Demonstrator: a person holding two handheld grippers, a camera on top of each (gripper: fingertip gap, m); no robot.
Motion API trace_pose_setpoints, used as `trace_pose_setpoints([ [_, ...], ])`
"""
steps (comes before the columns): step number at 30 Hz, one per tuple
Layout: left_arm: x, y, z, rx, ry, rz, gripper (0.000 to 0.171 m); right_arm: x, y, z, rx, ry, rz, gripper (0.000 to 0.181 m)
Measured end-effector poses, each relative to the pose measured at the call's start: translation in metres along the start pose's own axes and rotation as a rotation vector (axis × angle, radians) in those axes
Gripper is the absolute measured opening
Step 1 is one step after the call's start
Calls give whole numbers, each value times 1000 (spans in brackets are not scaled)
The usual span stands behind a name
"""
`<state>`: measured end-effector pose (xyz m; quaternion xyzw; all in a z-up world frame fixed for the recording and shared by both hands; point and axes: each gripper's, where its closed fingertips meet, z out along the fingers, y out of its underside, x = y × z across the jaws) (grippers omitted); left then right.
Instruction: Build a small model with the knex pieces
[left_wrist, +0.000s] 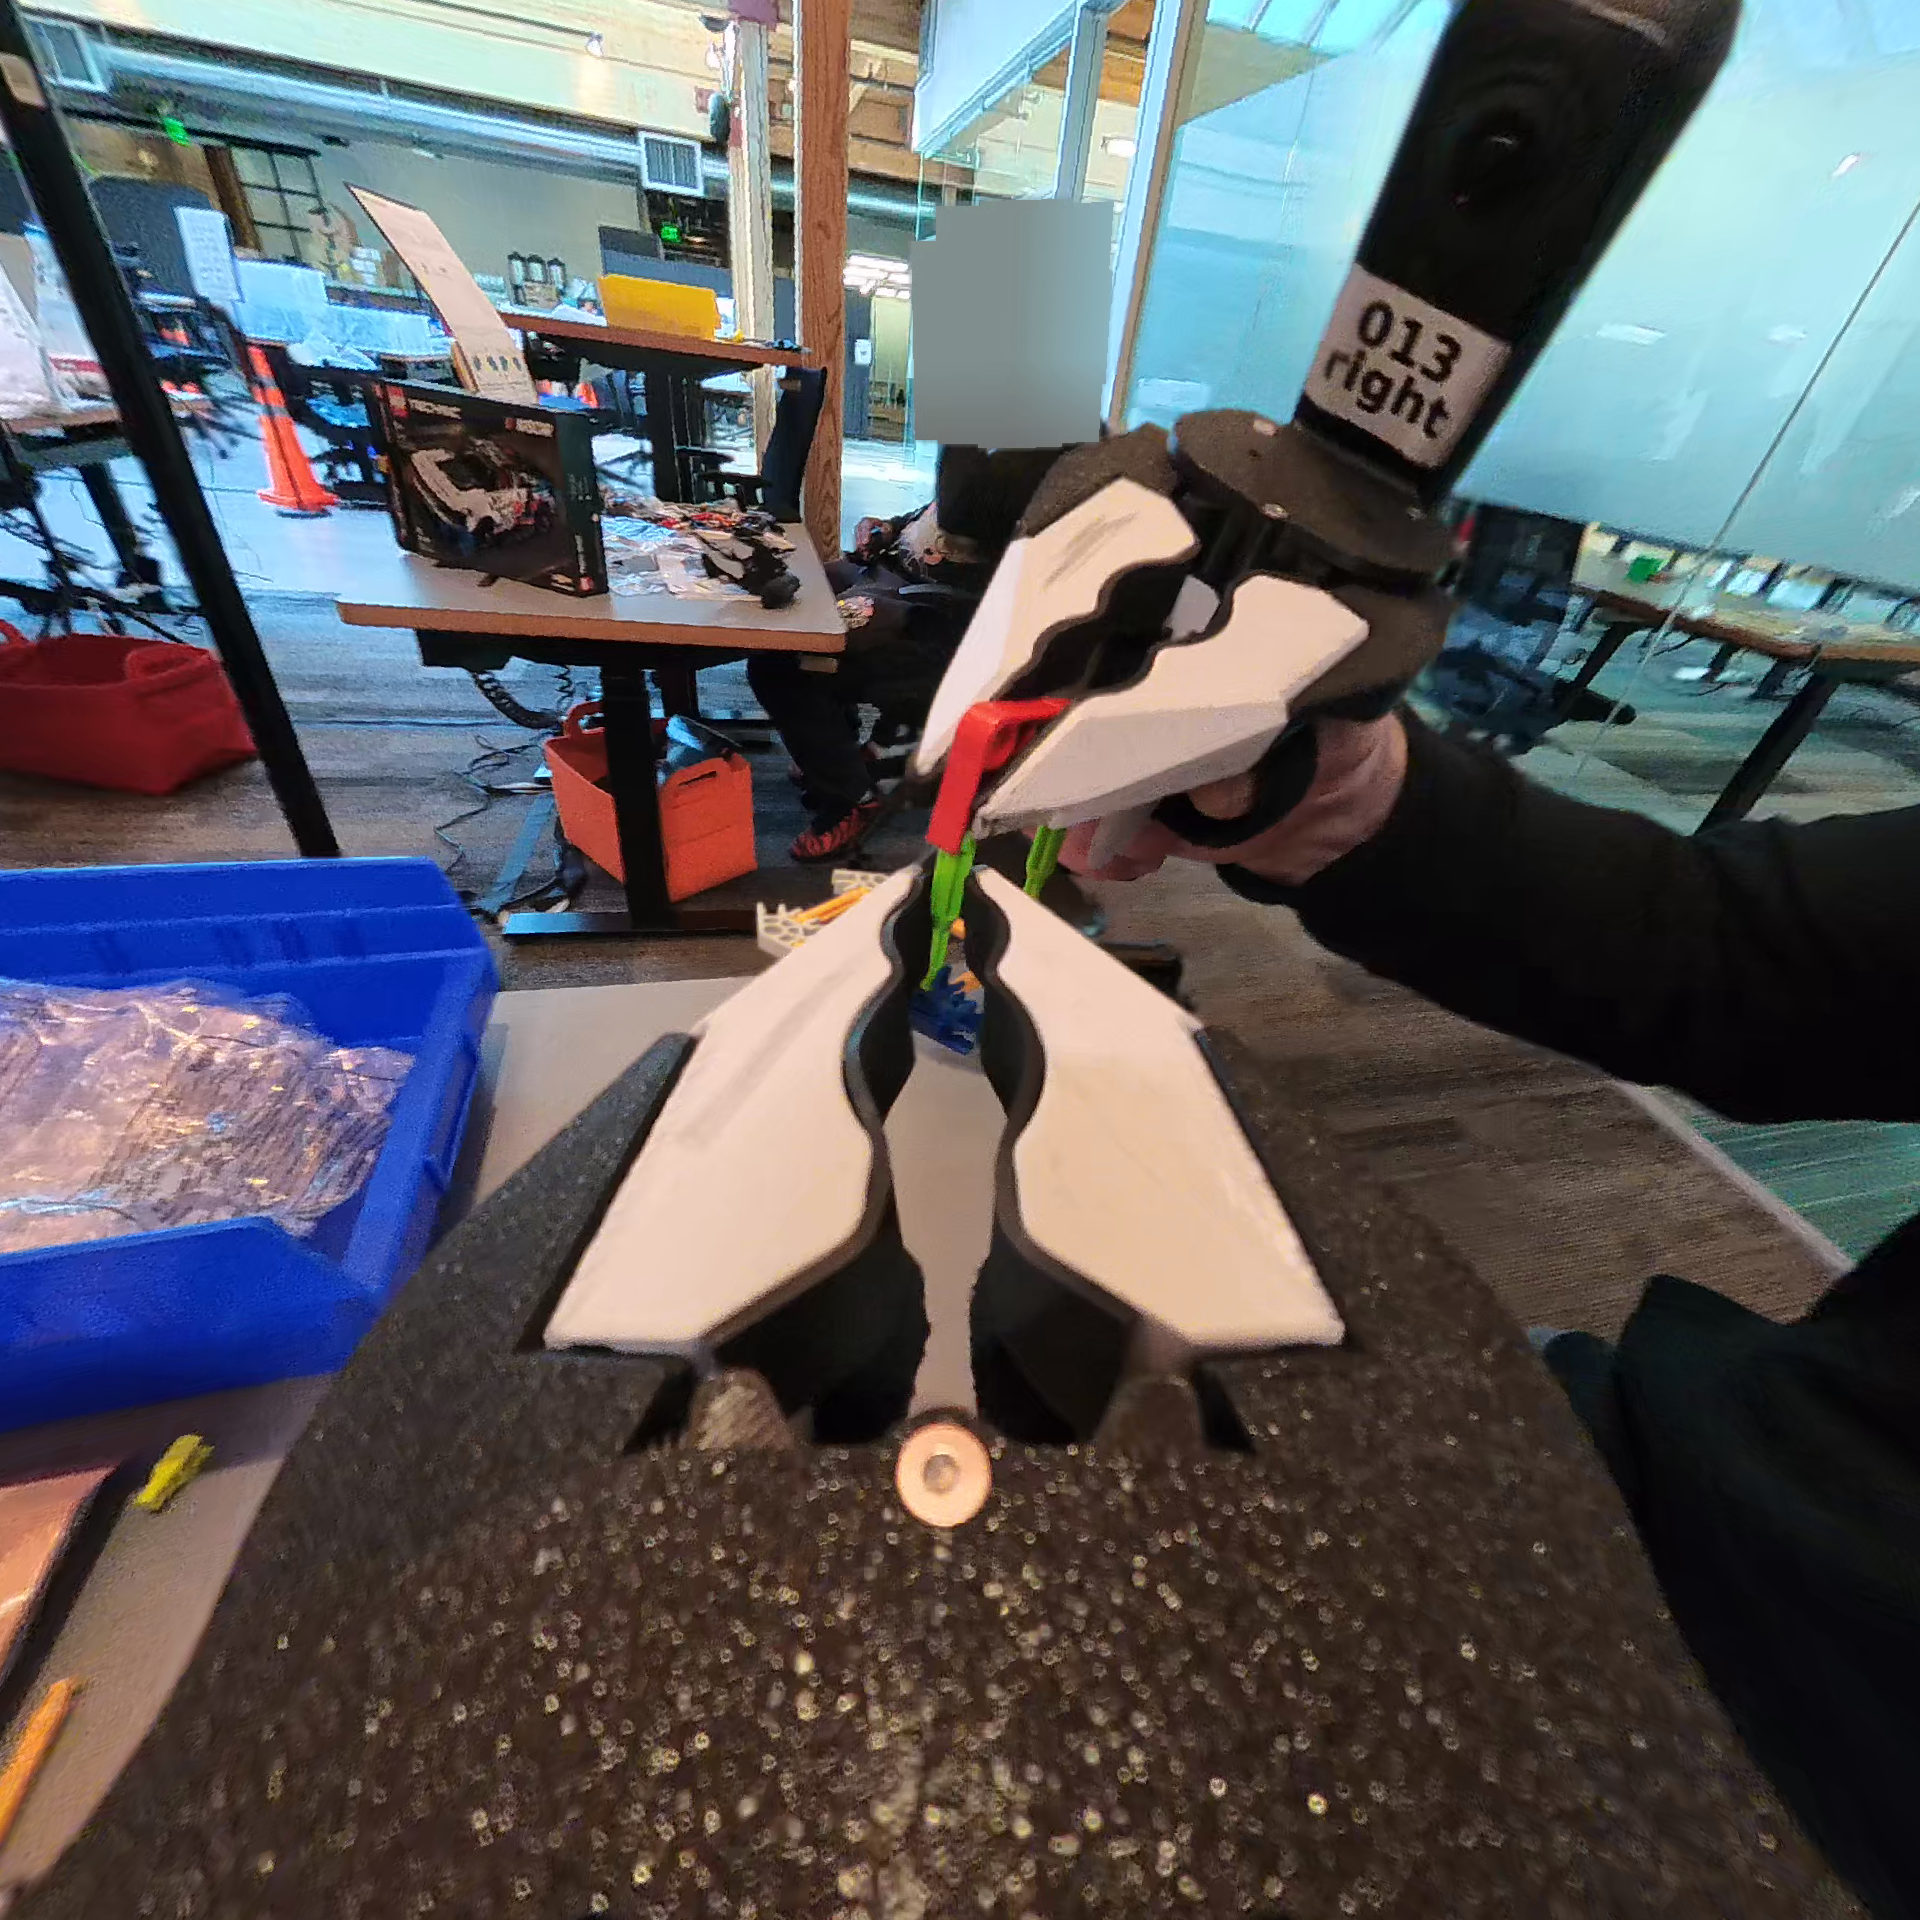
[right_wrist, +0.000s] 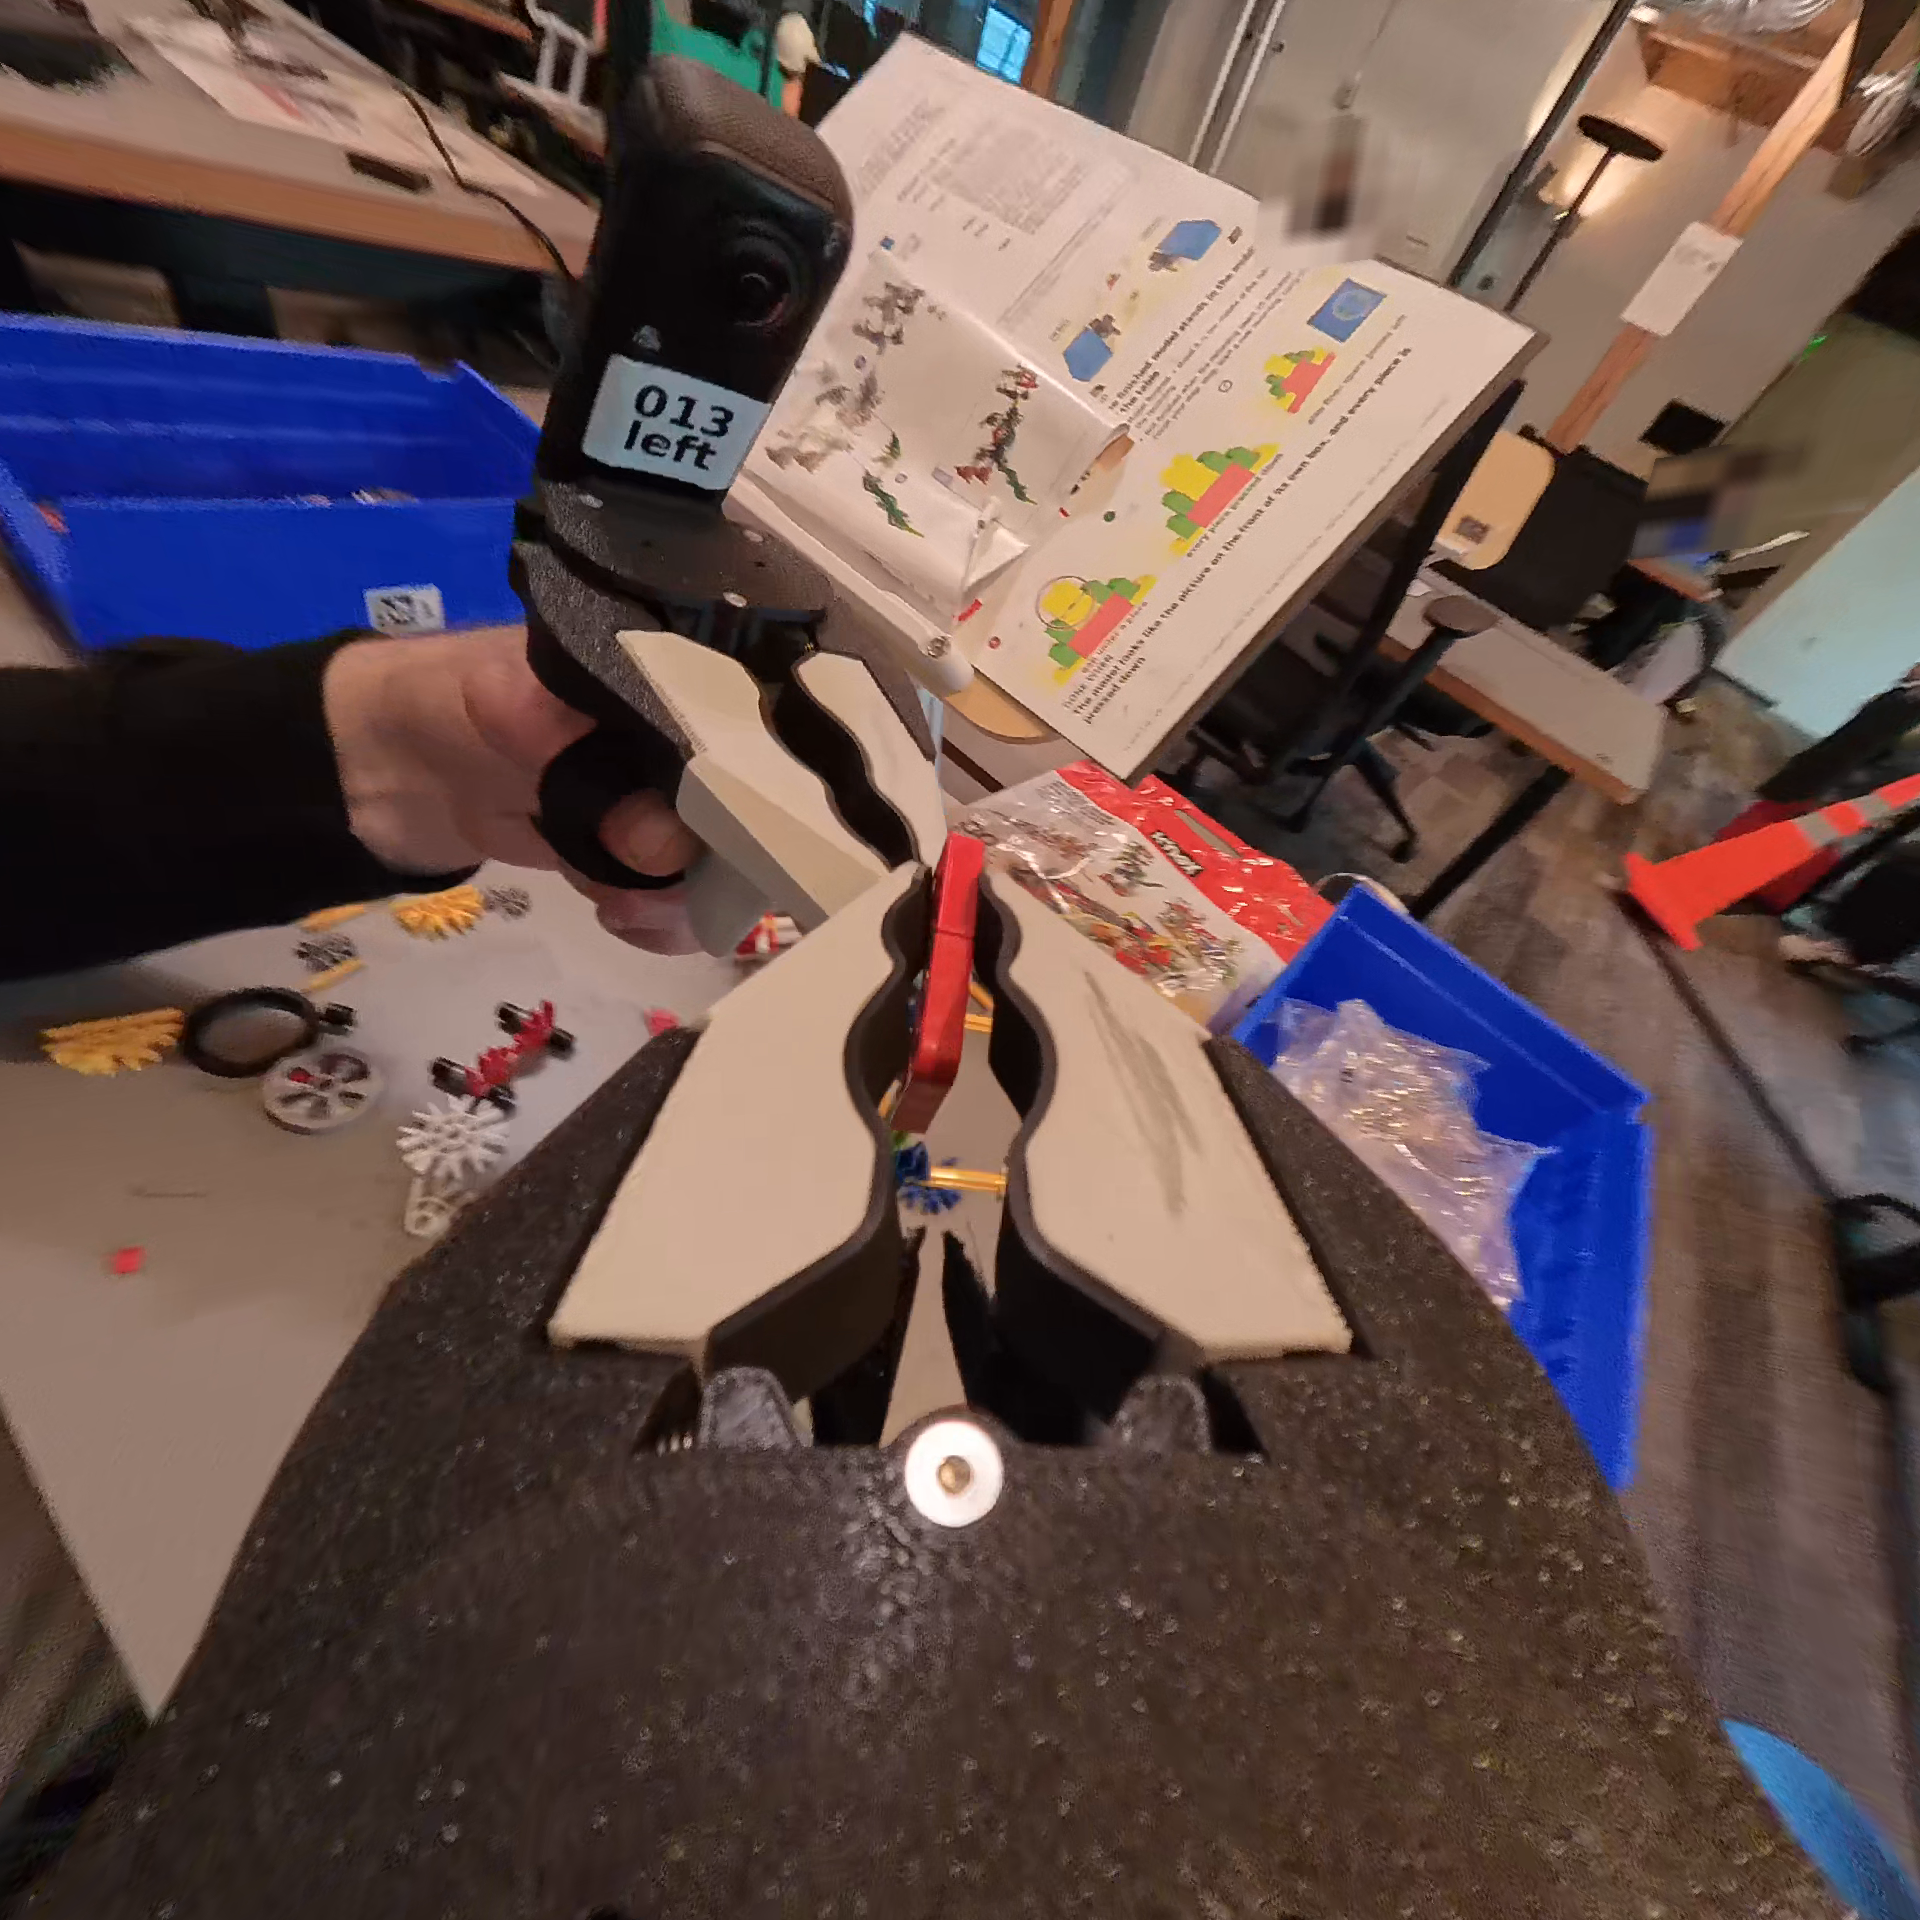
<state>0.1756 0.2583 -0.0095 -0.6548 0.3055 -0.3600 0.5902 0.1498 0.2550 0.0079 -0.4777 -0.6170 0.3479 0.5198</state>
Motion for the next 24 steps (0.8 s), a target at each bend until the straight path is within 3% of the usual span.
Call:
trace_pose_setpoints([
  [16,-11,31,13,-21,86,-202,3,4,35,5,-184,196,-393,7],
  [24,-11,32,14,-9,109,-230,3,3,36,4,-182,303,-590,7],
])
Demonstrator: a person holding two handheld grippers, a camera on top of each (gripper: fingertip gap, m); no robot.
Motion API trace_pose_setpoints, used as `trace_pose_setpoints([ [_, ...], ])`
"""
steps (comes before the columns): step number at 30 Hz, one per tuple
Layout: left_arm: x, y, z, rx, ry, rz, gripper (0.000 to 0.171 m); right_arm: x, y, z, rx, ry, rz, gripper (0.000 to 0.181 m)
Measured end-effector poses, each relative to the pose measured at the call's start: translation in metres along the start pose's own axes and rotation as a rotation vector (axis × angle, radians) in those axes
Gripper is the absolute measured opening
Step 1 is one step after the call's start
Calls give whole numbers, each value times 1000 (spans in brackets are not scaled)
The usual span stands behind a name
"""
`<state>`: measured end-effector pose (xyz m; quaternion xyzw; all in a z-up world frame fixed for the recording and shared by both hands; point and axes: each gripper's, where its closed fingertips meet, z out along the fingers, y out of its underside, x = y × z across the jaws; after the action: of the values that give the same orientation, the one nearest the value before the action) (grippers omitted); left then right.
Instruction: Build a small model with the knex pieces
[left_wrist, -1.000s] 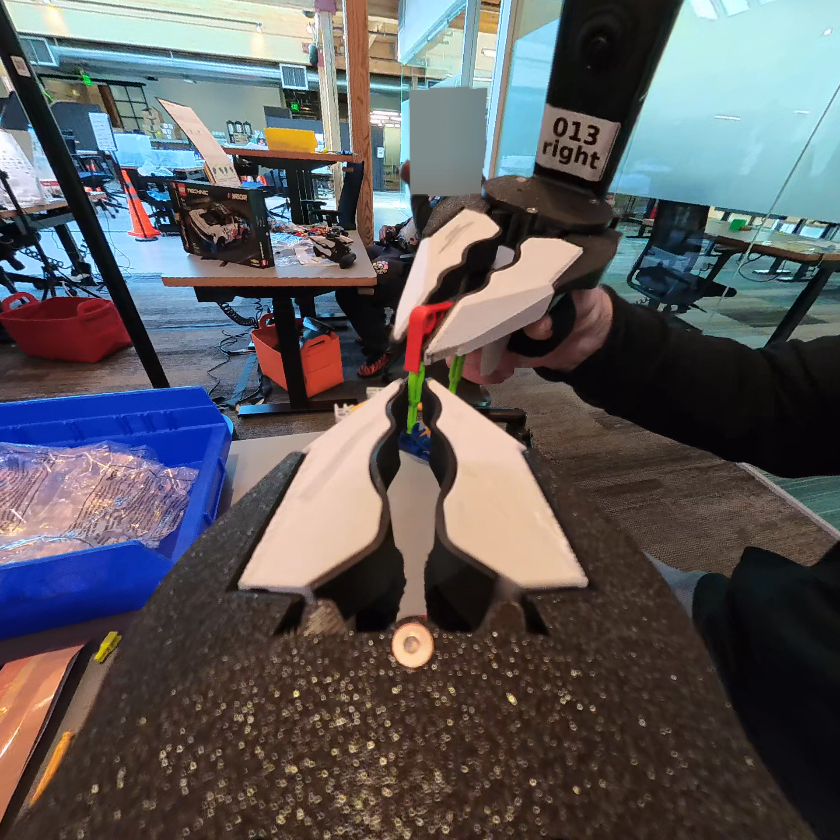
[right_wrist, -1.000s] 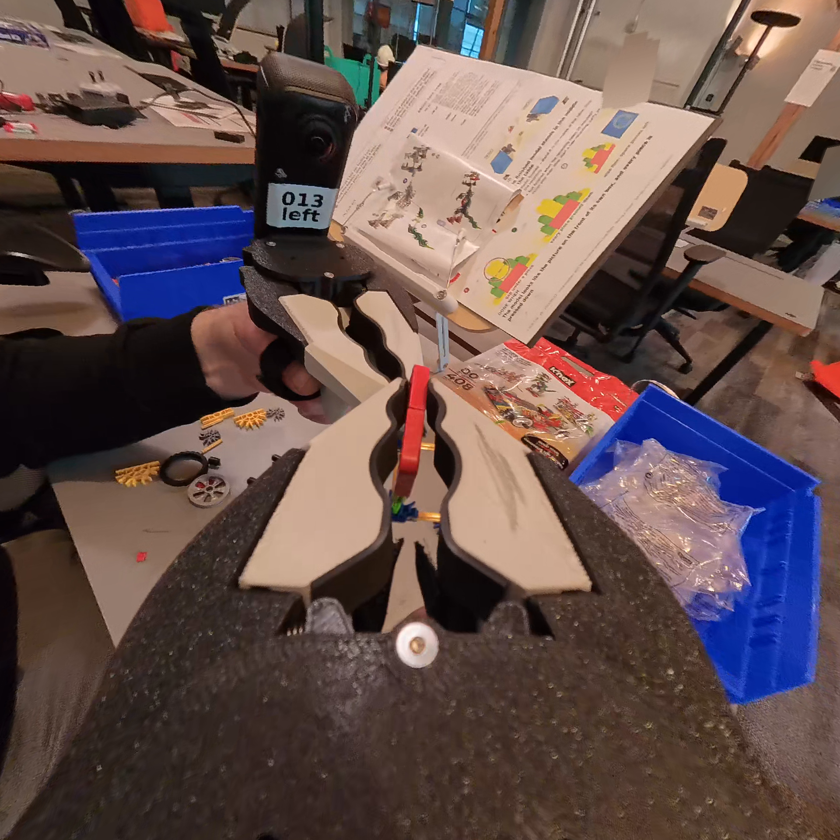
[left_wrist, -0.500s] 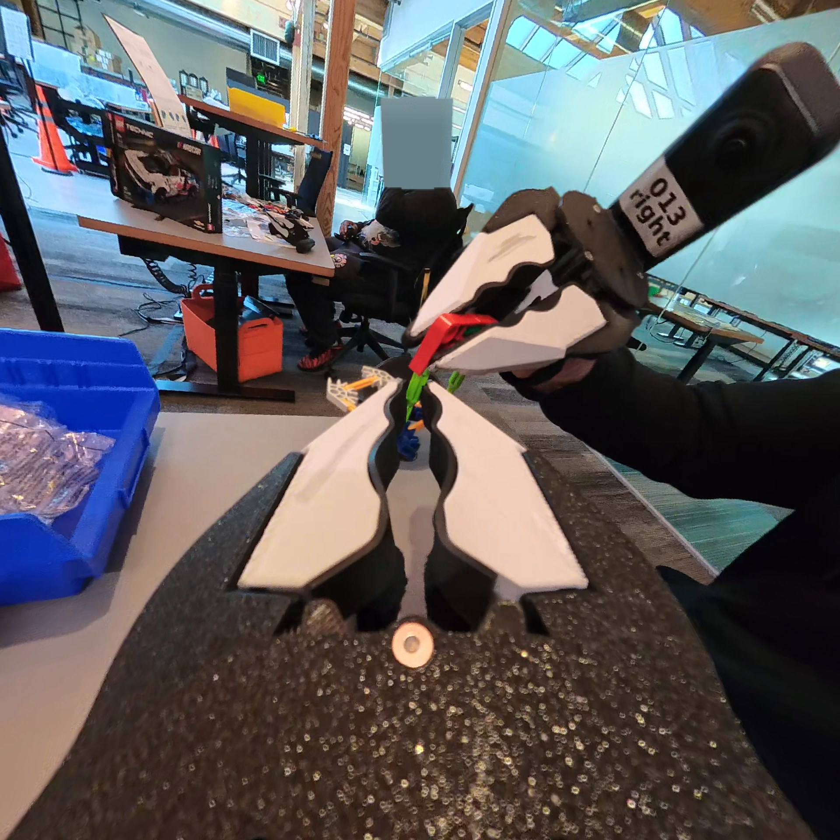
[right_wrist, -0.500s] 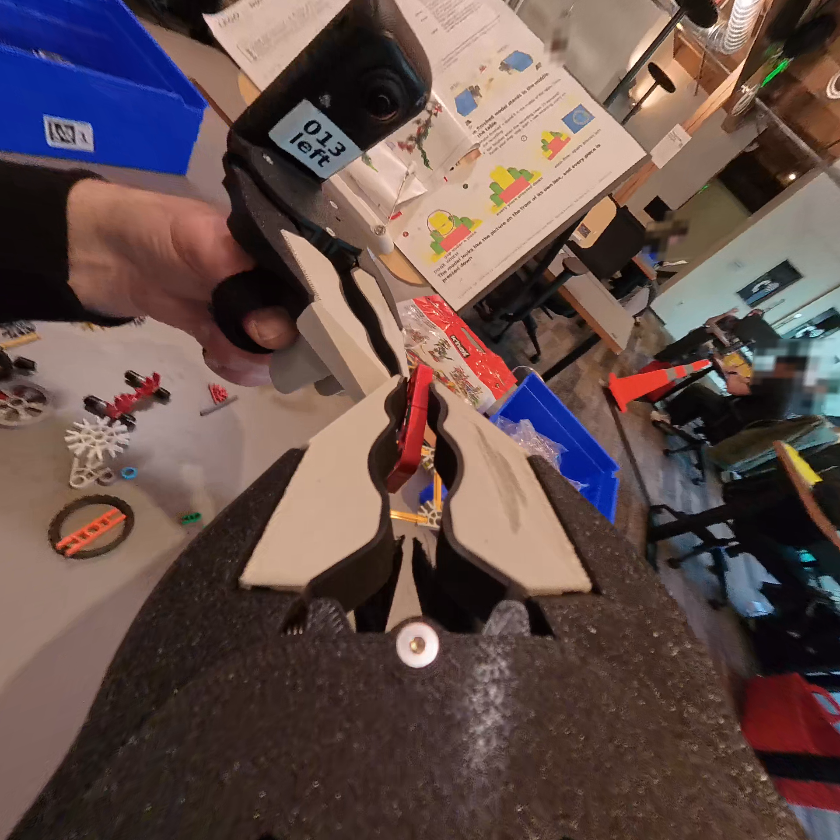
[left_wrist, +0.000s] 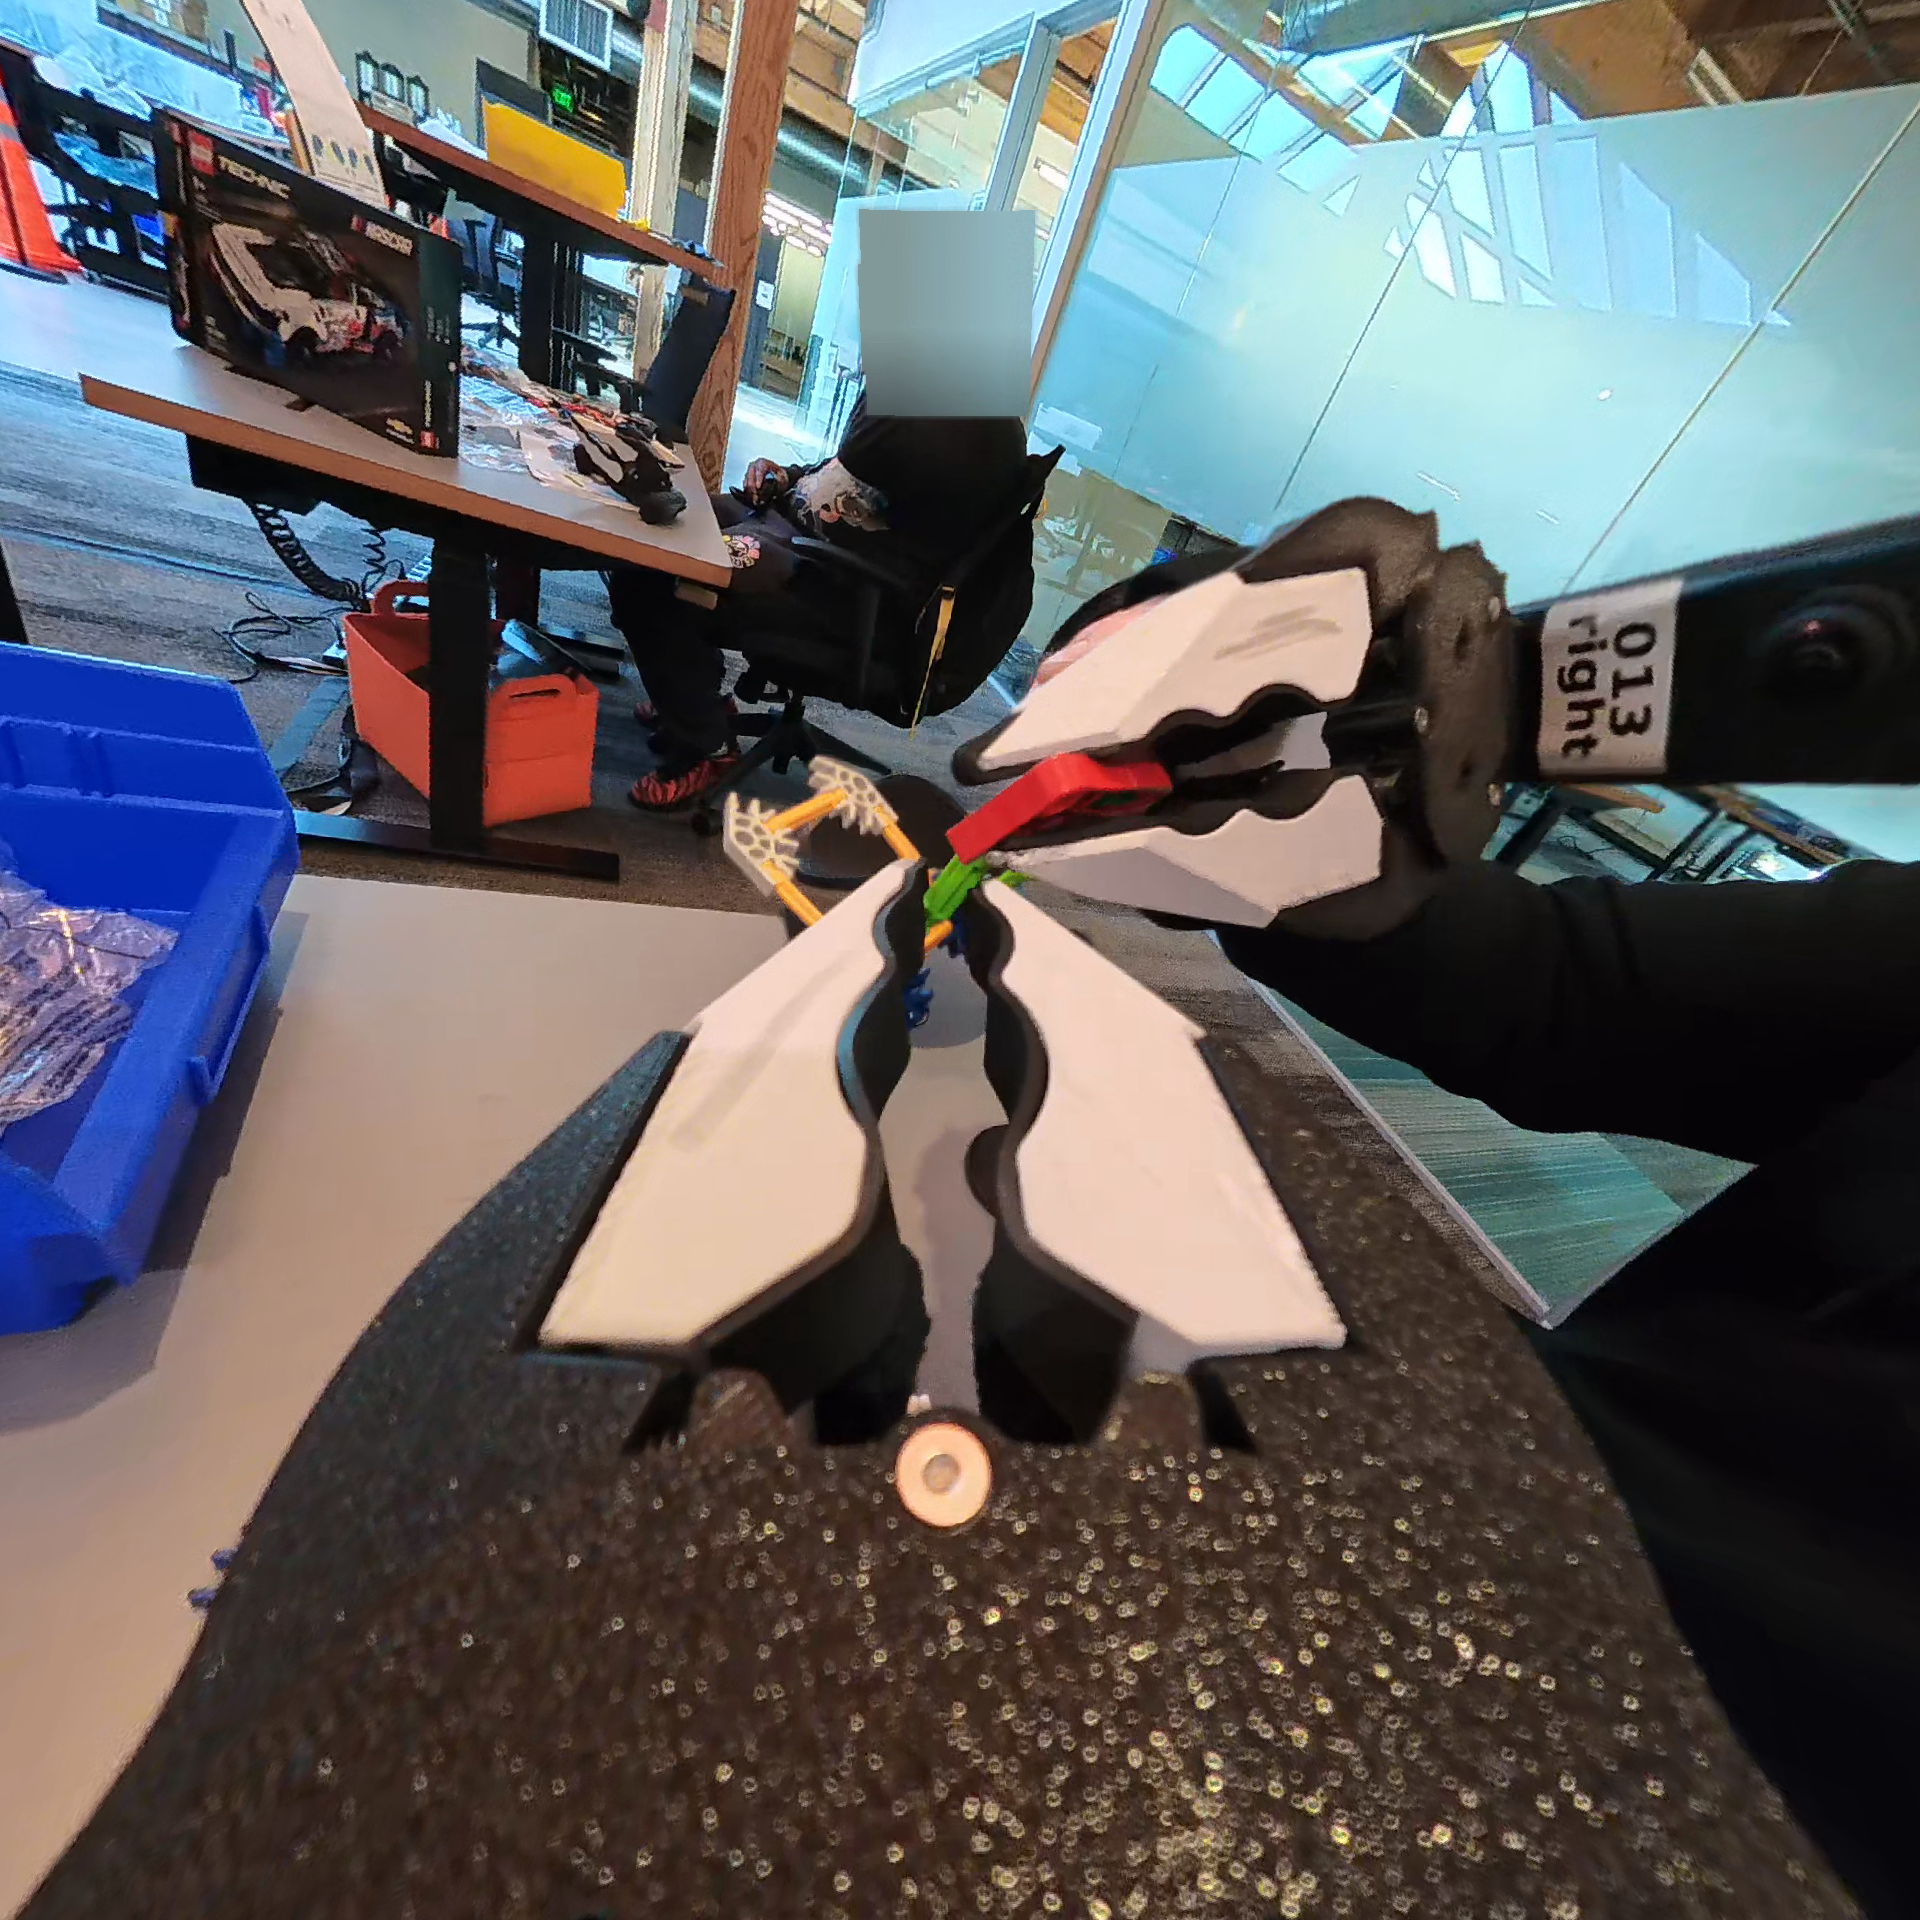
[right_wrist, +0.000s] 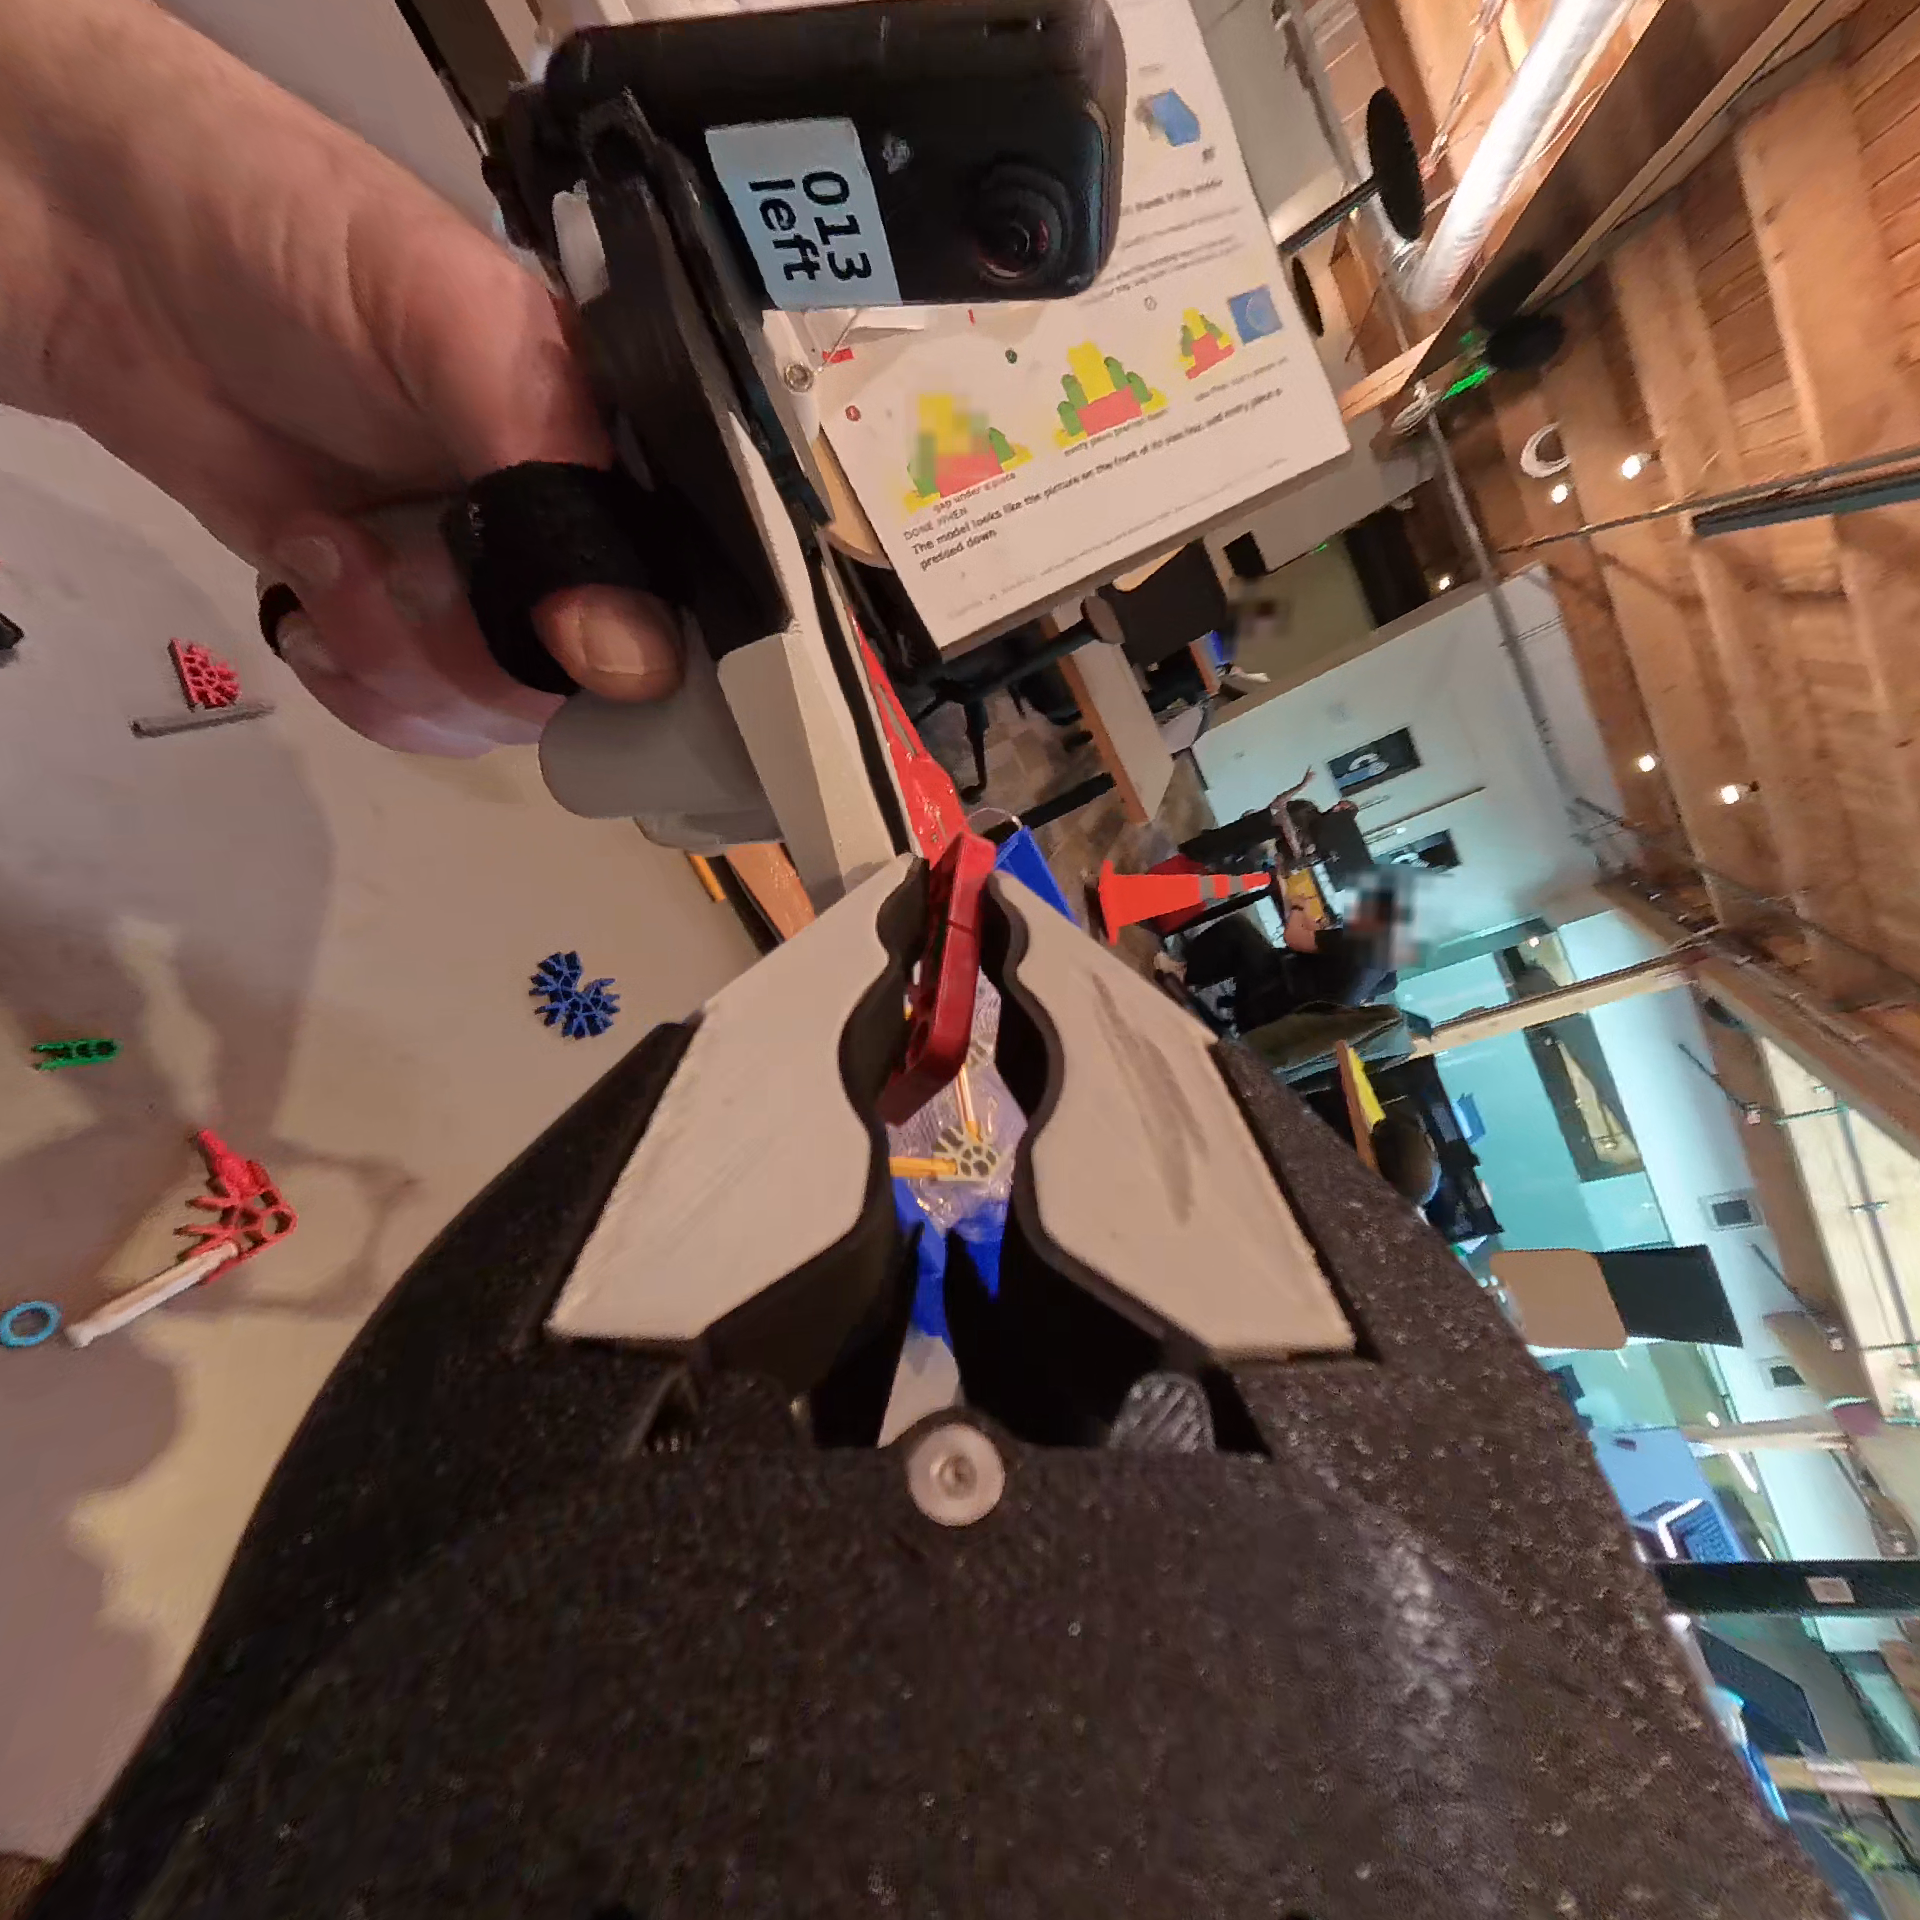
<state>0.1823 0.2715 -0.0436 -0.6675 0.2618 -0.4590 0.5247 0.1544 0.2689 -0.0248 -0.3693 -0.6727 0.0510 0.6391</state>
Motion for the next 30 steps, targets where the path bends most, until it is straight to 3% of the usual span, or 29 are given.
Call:
trace_pose_setpoints([
  [2,0,1,0,-15,-10,19,3,-1,0,0,18,-13,45,9],
  [6,7,3,3,-55,-14,58,2,2,4,-5,85,-173,406,14],
  [8,6,9,5,-117,-66,120,2,-1,6,-6,91,-232,494,13],
  [13,9,8,5,-124,-75,132,2,-1,1,-12,167,-360,708,14],
  [16,9,10,7,-131,-76,139,2,0,3,-12,179,-413,824,6],
  [20,8,11,9,-124,-68,114,2,0,7,-11,151,-375,754,6],
  [30,-7,33,13,-106,34,-74,1,-16,29,0,-7,-215,360,6],
])
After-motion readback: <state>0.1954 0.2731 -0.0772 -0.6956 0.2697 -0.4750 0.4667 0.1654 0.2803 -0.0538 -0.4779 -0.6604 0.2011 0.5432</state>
